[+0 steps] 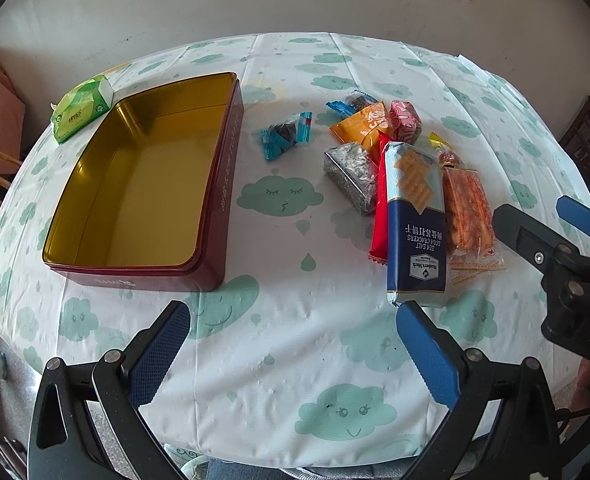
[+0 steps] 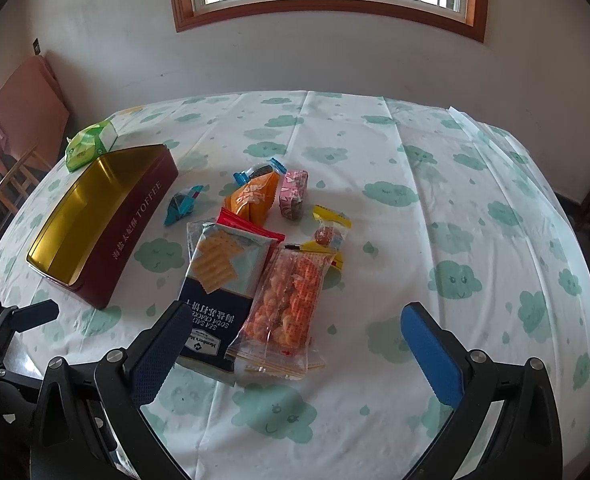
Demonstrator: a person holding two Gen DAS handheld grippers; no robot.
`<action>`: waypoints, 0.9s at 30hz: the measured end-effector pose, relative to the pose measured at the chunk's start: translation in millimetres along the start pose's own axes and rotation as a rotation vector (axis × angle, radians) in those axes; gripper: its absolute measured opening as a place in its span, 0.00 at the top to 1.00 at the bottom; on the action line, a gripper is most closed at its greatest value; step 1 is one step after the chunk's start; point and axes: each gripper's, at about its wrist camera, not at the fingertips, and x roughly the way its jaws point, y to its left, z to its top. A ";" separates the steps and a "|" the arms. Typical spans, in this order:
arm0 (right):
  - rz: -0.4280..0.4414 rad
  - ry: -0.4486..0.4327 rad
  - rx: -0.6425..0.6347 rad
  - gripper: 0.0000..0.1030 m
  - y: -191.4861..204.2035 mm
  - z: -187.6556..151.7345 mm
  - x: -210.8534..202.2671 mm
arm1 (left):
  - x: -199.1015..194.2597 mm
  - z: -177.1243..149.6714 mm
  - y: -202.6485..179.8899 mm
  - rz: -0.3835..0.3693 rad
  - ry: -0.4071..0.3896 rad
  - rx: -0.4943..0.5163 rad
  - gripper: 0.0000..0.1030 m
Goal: Organize snacks
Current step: 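Move both grippers toward the snack pile beside the gold tin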
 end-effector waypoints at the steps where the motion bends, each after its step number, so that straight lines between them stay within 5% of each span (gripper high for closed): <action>1: 0.000 0.000 0.000 0.00 0.4 0.0 0.1 | -0.3 0.0 -0.1 0.000 0.000 0.000 0.01; 27: -0.013 0.008 -0.001 0.04 0.5 -1.8 6.1 | 0.4 2.4 7.0 0.005 -0.010 -0.016 0.02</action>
